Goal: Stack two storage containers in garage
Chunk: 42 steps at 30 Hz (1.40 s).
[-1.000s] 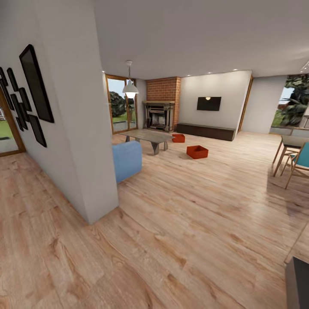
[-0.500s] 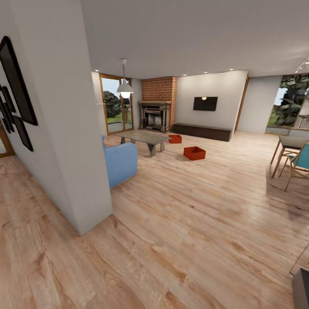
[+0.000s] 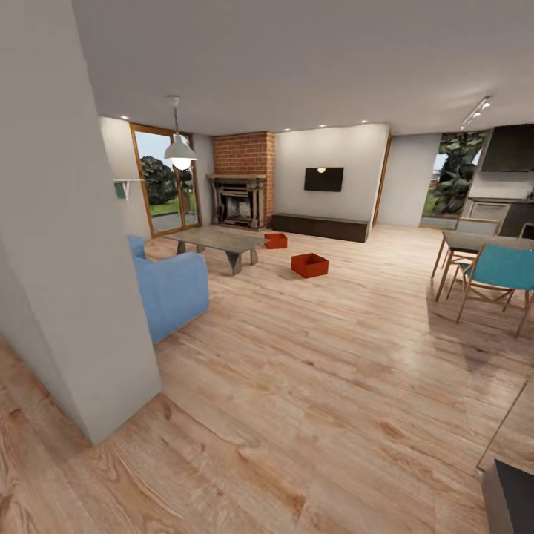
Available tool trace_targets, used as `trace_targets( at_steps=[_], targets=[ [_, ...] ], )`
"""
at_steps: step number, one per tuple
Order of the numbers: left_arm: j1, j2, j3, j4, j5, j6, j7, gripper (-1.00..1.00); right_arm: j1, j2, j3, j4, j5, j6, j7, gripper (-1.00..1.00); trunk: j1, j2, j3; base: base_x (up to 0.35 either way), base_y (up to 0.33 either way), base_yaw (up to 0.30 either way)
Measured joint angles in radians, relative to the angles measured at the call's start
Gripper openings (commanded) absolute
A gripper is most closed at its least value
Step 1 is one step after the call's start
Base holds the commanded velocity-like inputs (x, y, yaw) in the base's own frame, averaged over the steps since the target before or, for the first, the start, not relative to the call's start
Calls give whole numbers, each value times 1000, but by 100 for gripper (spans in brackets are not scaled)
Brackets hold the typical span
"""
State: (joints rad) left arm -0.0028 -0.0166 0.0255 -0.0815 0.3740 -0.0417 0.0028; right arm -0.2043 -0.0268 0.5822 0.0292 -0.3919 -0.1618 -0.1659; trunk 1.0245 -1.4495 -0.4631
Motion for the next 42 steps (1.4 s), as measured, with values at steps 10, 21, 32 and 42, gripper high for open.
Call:
trace_targets(
  at_steps=[10, 21, 32, 42],
  targets=[
    [0, 1, 0, 0, 0, 0, 0, 100, 0, 0, 2, 0, 0, 0, 0, 100, 0, 0, 0, 322, 0, -244],
    [0, 6, 1, -16, 0, 5, 0, 100, 0, 1, 4, 0, 1, 3, 1, 100, 0, 0, 0, 322, 0, -246],
    [-1, 30, 0, -231, -6, 109, 0, 100, 0, 2, 3, 0, -1, 7, 2, 100, 0, 0, 0, 323, 0, -246],
    [0, 48, 0, -246, -10, 130, 1, 100, 0, 11, 3, 0, -6, 14, 2, 100, 0, 0, 0, 323, 0, -94]
  ],
)
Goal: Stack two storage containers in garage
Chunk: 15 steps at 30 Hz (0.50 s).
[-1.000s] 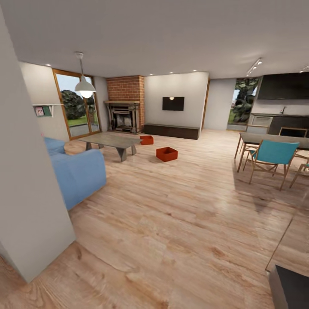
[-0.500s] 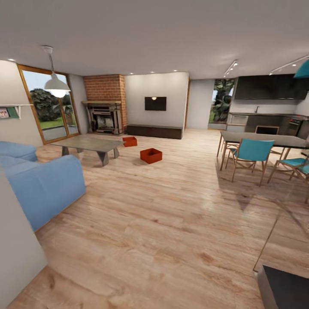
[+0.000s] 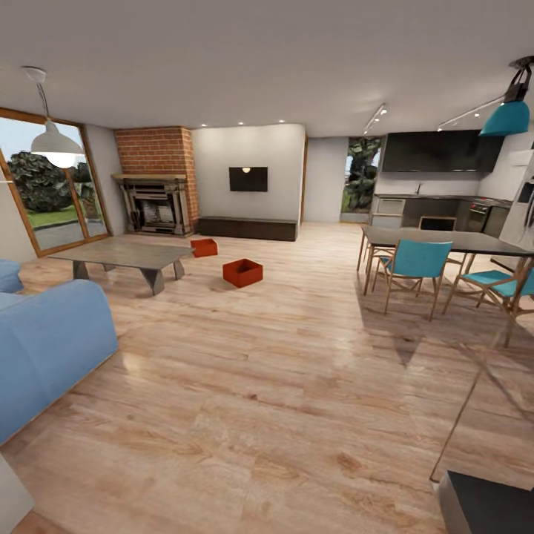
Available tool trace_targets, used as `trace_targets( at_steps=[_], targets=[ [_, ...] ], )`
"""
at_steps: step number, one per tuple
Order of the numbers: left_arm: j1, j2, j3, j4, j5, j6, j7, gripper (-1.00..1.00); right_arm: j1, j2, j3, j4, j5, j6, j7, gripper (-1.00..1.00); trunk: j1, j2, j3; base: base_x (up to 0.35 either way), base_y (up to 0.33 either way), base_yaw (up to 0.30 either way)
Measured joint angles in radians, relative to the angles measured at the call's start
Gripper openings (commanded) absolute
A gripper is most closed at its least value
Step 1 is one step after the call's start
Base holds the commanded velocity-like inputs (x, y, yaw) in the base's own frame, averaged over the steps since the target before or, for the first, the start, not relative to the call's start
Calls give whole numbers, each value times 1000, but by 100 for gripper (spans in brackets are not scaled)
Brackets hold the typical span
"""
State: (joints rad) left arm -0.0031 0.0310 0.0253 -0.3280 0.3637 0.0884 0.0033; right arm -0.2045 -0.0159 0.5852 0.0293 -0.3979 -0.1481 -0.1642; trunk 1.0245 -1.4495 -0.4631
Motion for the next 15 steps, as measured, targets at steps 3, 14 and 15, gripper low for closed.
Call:
trace_targets(
  at_steps=[3, 14, 15],
  targets=[
    [0, 0, 0, 4, -1, 3, 0, 100, 0, -3, -1, 0, 0, -1, 0, 100, 0, 0, 0, 323, 0, -3],
    [0, 0, -2, 19, 1, -2, -1, 100, 0, -11, -2, 0, -1, -4, 0, 100, 0, 0, 0, 323, 0, 0],
    [0, 0, -2, 20, 1, -3, -1, 100, 0, -11, -2, 0, -1, -5, 0, 100, 0, 0, 0, 323, 0, 0]
  ],
)
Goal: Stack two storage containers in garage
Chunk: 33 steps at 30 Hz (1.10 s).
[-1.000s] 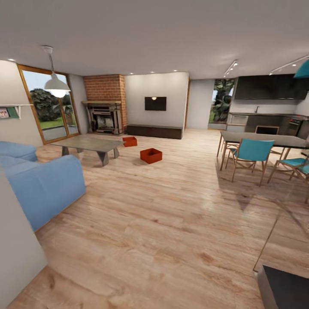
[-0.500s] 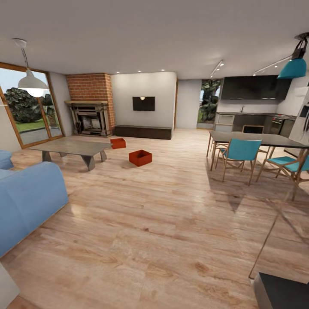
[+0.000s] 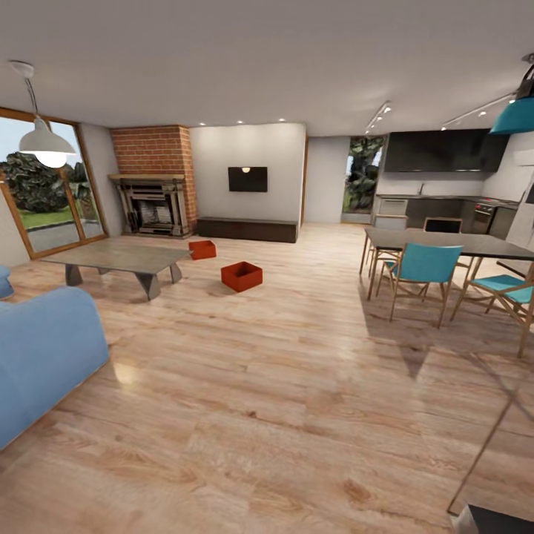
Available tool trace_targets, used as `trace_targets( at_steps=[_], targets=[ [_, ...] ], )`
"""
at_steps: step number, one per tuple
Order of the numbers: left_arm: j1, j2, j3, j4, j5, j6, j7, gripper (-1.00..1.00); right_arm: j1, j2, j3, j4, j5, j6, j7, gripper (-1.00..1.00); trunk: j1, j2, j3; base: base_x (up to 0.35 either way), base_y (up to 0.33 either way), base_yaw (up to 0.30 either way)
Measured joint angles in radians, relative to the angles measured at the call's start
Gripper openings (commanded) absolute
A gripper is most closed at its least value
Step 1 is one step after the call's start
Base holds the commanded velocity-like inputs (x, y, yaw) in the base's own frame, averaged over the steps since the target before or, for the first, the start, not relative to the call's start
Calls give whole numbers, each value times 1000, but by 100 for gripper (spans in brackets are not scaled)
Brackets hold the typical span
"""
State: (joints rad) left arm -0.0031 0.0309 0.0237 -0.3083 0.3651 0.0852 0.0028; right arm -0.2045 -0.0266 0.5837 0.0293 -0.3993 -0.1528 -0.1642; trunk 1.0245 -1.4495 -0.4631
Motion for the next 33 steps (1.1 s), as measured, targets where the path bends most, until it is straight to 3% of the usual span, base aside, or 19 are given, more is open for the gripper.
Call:
trace_targets(
  at_steps=[21, 33],
  targets=[
    [0, 0, 0, 13, 4, -2, 1, 100, 0, 3, 0, 0, 3, -10, 0, 100, 0, 0, 0, 323, 0, -1],
    [0, 0, 1, 20, 3, -3, 1, 100, 0, 7, 0, 0, 4, -9, 0, 100, 0, 0, 0, 324, 0, -148]
  ],
)
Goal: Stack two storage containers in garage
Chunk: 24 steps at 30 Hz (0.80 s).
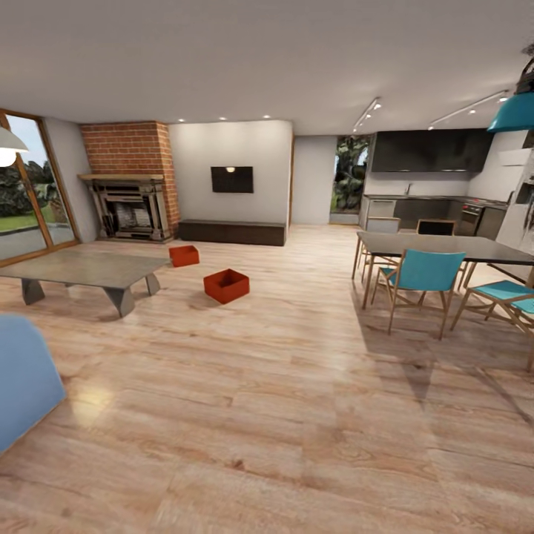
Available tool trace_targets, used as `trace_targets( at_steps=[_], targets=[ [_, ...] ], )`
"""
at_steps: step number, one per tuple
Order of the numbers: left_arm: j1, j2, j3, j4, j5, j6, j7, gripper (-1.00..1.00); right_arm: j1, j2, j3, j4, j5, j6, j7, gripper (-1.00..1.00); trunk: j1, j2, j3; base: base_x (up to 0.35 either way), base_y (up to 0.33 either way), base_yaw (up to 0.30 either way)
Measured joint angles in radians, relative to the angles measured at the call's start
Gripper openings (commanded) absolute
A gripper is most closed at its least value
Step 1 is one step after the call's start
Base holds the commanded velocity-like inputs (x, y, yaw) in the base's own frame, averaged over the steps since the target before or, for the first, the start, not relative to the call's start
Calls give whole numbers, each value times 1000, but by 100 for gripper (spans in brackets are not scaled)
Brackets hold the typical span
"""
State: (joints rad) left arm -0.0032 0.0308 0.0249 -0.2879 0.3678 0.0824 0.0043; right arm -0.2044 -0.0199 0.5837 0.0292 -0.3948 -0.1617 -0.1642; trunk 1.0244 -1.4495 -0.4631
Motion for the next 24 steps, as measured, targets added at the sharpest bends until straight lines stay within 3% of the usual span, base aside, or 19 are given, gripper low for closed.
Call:
trace_targets(
  at_steps=[24],
  targets=[
    [0, 0, -1, 0, 0, 0, 0, 100, 0, -7, 0, 0, 2, 1, 0, 100, 0, 0, 0, 324, 0, -5]
  ],
)
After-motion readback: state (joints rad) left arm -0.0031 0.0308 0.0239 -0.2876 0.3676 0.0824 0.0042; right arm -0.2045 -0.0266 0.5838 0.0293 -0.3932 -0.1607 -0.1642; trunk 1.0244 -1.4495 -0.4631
